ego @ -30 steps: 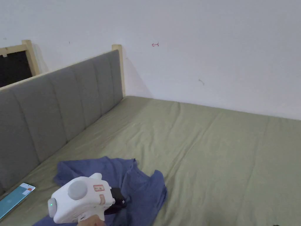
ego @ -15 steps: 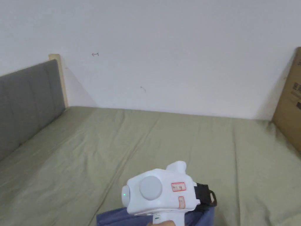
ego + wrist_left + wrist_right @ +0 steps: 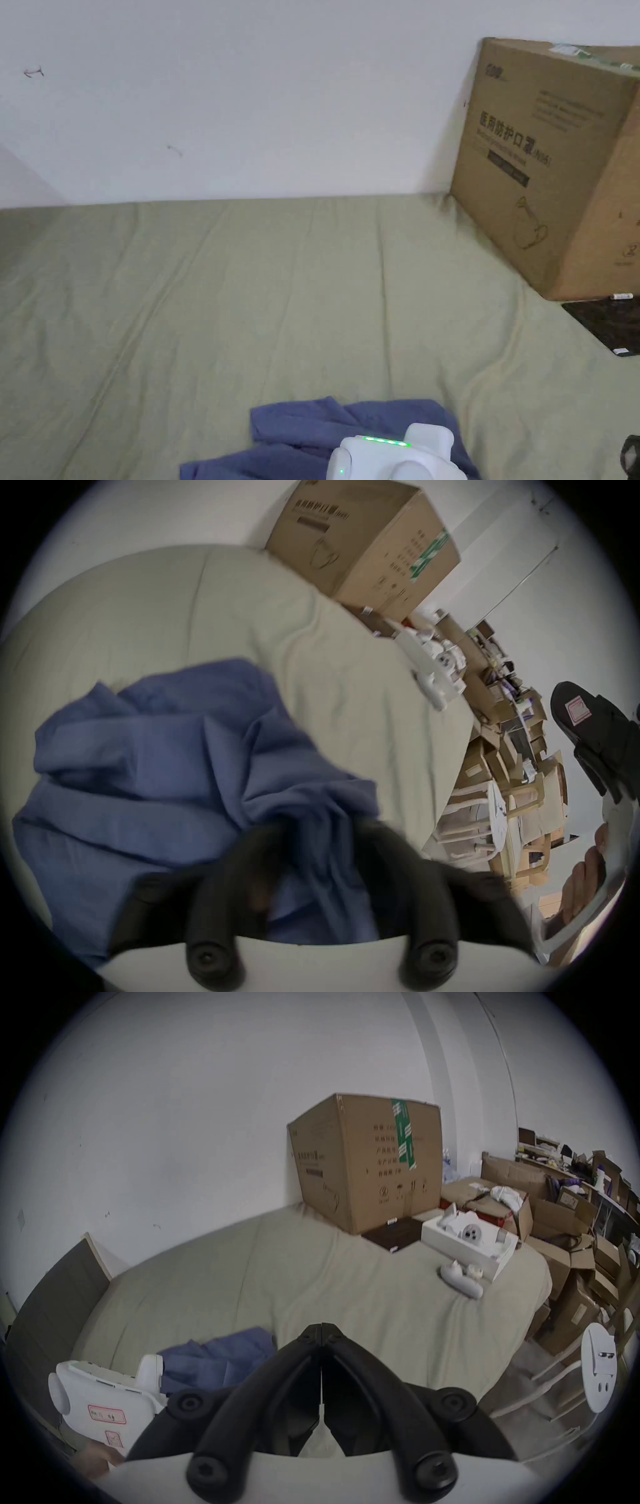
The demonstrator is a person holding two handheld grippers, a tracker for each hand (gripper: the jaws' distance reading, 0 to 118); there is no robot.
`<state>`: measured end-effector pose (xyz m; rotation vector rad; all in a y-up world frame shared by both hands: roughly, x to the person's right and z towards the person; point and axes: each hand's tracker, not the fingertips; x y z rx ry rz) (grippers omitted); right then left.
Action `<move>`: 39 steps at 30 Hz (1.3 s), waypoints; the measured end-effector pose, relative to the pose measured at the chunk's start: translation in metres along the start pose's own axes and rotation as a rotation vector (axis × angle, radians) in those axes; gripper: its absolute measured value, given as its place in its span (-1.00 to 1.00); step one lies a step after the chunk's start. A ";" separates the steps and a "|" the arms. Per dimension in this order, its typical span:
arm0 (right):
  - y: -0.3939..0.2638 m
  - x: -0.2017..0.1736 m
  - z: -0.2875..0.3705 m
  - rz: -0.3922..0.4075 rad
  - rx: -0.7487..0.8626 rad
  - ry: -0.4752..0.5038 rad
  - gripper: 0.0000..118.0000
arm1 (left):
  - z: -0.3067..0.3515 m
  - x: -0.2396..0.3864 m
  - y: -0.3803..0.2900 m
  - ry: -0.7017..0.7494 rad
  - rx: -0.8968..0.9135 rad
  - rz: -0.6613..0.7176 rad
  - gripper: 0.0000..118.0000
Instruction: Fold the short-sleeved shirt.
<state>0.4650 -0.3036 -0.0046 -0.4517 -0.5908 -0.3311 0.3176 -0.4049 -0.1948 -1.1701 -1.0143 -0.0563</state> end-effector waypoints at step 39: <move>-0.034 -0.087 -0.047 0.195 -0.174 0.163 -1.00 | 0.098 -0.255 -0.021 0.557 0.045 0.344 0.31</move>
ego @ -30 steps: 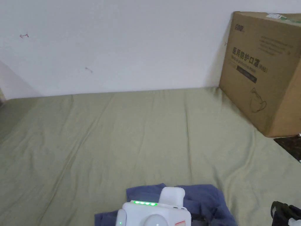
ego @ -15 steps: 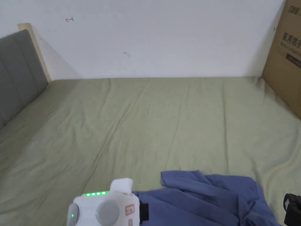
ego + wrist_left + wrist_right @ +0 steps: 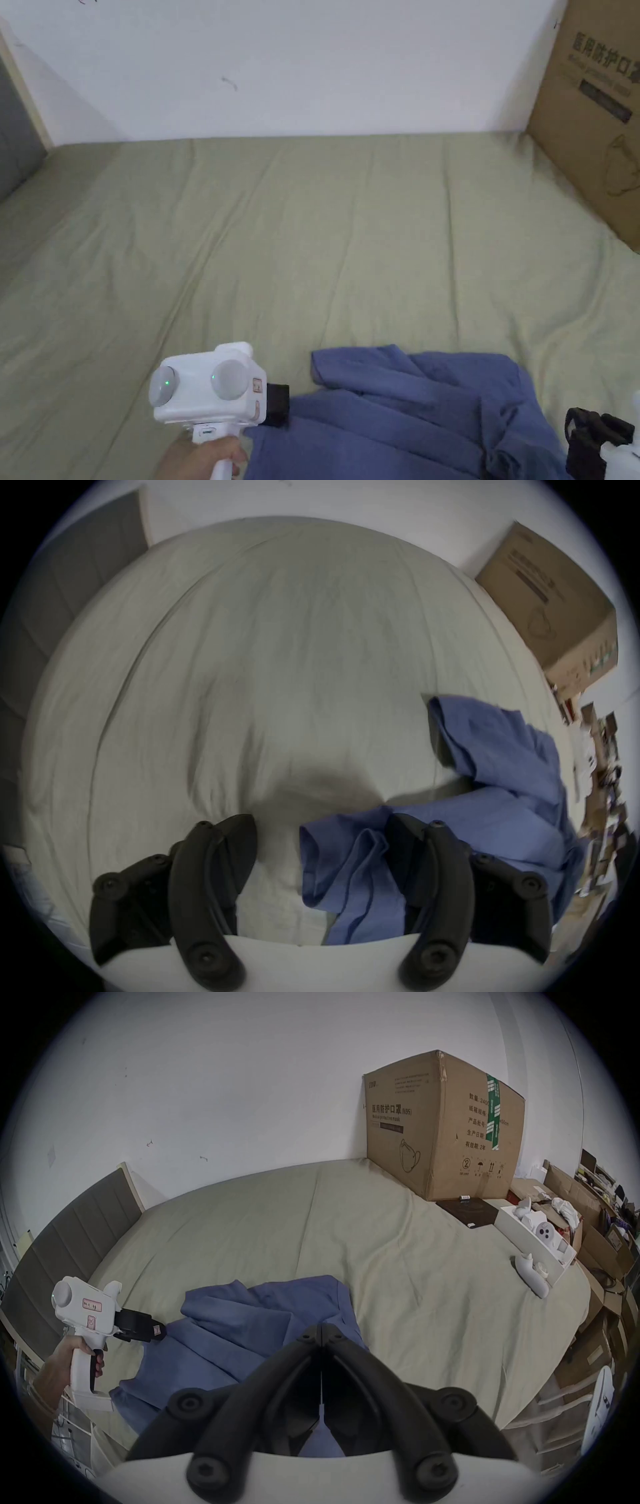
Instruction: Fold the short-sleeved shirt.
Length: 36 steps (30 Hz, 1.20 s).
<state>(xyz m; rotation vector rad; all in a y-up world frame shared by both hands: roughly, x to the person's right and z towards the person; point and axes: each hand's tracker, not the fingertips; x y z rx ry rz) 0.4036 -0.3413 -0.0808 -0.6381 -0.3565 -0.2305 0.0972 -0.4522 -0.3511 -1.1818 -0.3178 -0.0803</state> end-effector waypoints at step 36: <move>0.069 -0.090 -0.253 0.557 -0.612 0.115 -0.89 | 0.117 -0.021 -0.005 -0.074 0.162 0.033 -0.91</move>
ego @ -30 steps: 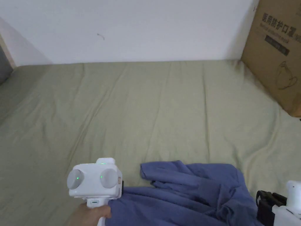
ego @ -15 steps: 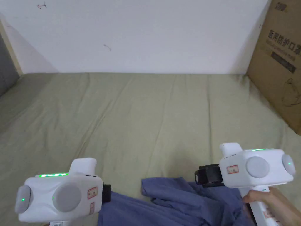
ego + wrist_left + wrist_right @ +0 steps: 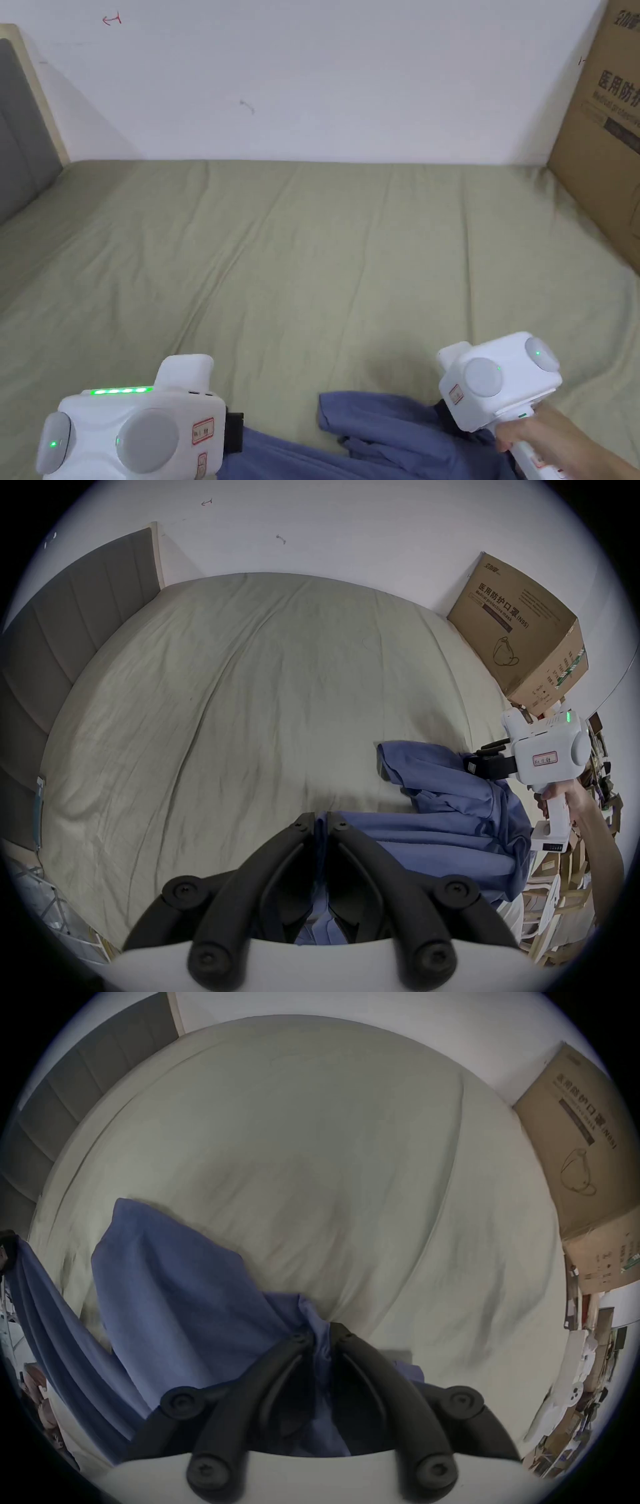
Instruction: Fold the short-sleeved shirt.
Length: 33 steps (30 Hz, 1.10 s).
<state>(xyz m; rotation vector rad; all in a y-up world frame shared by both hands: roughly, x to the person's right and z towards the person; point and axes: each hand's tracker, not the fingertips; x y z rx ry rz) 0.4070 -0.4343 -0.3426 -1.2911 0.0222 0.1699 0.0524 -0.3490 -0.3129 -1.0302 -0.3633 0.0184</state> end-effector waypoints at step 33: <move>-0.060 0.156 0.390 -0.590 0.777 0.007 -0.91 | 0.246 -0.016 0.140 0.270 0.542 -0.065 -0.91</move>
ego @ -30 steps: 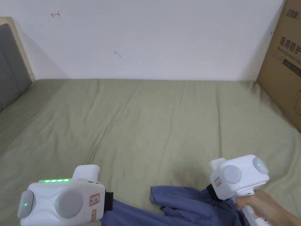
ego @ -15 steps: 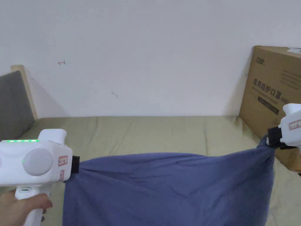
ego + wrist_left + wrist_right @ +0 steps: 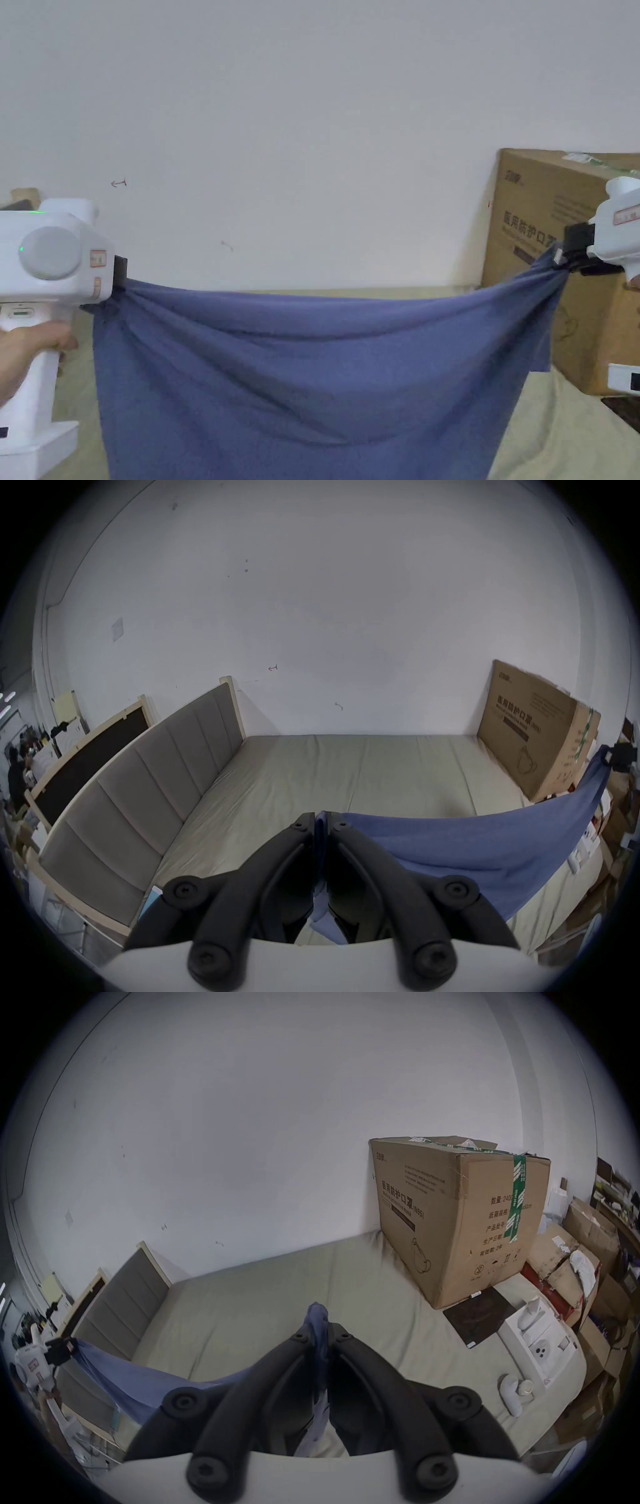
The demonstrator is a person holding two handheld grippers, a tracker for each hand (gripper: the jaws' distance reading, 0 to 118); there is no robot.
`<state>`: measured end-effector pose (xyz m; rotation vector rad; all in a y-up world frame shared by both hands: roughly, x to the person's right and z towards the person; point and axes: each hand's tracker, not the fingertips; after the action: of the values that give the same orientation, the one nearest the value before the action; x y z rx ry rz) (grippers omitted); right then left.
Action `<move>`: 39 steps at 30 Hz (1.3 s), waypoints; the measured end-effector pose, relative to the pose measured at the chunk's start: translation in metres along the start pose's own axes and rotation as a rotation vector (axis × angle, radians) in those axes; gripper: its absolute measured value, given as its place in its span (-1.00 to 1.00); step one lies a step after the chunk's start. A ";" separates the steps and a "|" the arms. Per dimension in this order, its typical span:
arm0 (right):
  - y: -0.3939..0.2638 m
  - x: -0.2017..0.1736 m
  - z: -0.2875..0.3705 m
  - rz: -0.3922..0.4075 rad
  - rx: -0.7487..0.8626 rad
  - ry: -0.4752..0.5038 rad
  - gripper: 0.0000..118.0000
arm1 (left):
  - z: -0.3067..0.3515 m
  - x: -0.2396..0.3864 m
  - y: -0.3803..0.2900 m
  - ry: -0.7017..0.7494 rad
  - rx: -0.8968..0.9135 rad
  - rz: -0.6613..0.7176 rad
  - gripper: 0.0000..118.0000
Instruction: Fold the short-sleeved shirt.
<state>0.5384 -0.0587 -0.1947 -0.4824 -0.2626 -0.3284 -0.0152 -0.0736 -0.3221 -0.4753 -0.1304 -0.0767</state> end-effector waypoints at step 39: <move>-0.067 0.003 -0.319 -0.043 -0.362 -0.128 -0.91 | -0.333 0.028 -0.104 0.098 -0.374 0.065 -0.91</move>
<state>0.5700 -0.2724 -0.4395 -0.8569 -0.3404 -0.3900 0.0376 -0.3202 -0.5643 -0.8474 -0.0027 -0.0602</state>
